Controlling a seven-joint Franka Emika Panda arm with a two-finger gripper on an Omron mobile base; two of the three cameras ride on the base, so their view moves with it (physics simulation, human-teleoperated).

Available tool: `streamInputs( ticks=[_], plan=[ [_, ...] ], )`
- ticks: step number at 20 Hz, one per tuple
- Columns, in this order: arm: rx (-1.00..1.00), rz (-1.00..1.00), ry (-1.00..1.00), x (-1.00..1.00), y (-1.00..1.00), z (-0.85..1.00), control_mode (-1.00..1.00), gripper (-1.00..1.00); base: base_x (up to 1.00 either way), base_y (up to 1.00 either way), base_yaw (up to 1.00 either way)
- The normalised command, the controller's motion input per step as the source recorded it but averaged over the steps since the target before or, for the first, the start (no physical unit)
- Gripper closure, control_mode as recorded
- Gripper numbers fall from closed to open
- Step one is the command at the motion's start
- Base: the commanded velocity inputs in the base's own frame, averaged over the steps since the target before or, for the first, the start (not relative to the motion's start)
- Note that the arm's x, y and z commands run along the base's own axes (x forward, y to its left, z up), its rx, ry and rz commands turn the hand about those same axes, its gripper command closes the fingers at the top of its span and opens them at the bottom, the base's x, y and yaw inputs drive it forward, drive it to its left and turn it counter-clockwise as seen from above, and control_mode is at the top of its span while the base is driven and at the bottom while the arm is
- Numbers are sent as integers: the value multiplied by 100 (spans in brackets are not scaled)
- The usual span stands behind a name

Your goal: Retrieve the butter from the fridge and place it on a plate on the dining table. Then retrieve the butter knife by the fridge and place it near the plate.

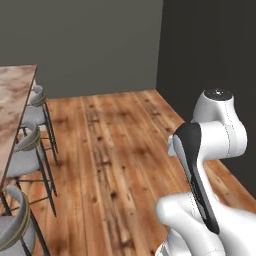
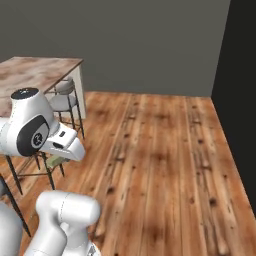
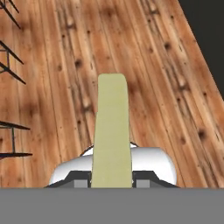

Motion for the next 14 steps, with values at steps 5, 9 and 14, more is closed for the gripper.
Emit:
streamInputs(
  ticks=[5, 9, 14],
  plan=[
    [0, 0, 0, 0, 0, 0, 100, 100, 100, -4, 11],
    [0, 0, 0, 0, 0, 0, 100, 100, 100, -7, 12],
    [0, 0, 0, 0, 0, 0, 100, 100, 100, -4, 11]
  ],
)
